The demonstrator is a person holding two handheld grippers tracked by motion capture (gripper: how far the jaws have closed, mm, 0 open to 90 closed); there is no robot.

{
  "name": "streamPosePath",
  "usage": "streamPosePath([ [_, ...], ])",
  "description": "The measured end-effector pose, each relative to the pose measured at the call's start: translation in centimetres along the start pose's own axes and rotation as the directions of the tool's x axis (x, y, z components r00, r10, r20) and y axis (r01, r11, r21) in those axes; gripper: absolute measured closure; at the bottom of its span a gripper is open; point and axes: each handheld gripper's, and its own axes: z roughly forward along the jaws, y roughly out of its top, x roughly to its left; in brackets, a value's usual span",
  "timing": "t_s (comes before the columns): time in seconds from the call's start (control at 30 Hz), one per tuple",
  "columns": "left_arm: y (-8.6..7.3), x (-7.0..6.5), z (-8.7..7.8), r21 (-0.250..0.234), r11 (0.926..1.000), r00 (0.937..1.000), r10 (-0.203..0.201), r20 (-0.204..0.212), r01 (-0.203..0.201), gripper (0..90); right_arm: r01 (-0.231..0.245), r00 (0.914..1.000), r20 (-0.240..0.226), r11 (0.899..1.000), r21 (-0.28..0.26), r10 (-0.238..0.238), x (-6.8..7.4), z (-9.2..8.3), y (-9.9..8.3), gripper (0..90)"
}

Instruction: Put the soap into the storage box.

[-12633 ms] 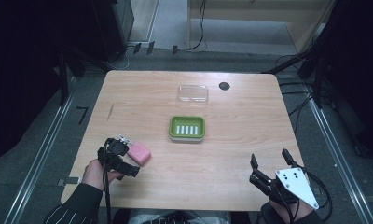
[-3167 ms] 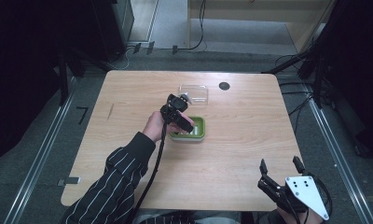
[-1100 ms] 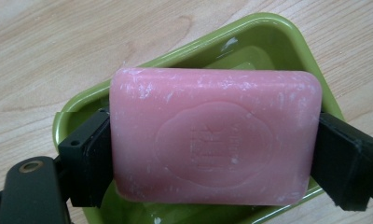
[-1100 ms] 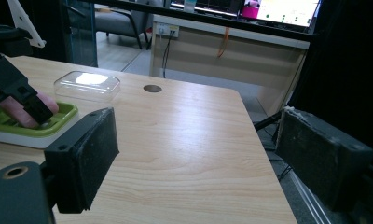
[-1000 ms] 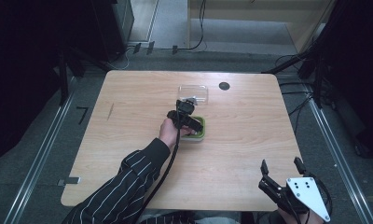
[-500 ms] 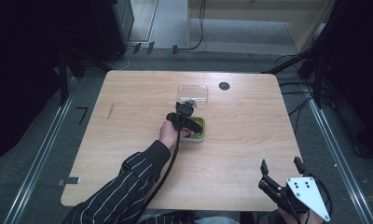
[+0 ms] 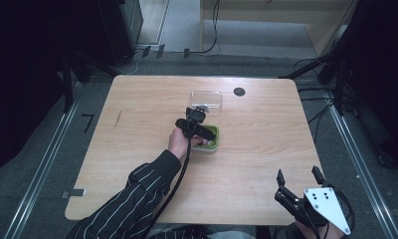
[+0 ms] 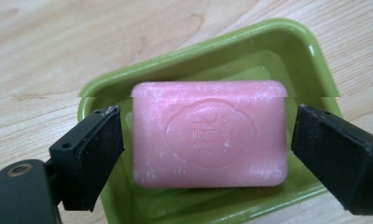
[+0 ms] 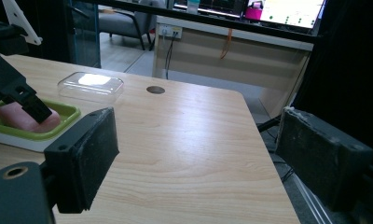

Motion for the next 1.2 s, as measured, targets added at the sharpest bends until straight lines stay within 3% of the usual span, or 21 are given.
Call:
streamPosePath([
  [0.5,-1.2,1.2,-1.2,0.028,0.9996,0.9993,-0.007,0.036,0.006,7.5,0.002,1.0000,0.001,1.000,0.001,-0.002,0.0,-0.1,0.0,12.7],
  [1.2,-4.4,3.7,-2.9,0.054,0.9983,0.9993,0.019,0.033,-0.020,8.2,0.004,1.0000,0.001,1.000,0.002,-0.004,0.1,0.0,0.1,12.7],
])
